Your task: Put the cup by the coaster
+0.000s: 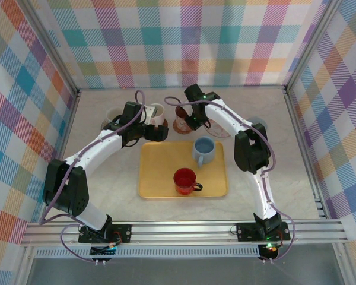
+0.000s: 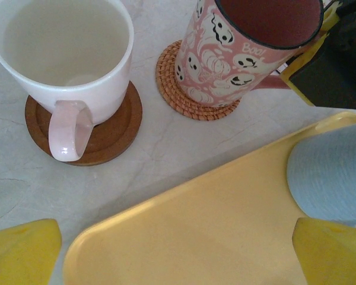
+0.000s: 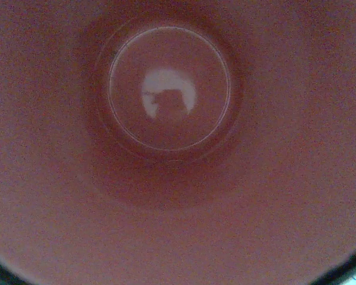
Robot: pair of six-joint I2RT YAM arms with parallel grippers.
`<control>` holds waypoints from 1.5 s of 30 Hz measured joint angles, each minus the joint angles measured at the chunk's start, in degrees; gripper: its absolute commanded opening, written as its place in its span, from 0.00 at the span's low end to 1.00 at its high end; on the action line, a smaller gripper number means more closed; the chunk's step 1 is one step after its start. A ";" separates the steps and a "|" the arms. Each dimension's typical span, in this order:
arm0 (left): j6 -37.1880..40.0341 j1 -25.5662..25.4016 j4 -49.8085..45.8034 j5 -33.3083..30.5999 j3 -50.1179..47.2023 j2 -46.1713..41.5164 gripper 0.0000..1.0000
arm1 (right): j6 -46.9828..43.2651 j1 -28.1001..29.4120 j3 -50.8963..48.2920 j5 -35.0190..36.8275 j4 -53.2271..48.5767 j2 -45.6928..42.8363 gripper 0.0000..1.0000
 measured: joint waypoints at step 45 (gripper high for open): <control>-0.02 0.00 -0.02 0.00 -0.28 -0.48 1.00 | -0.04 0.72 -1.51 0.66 4.22 -2.54 0.42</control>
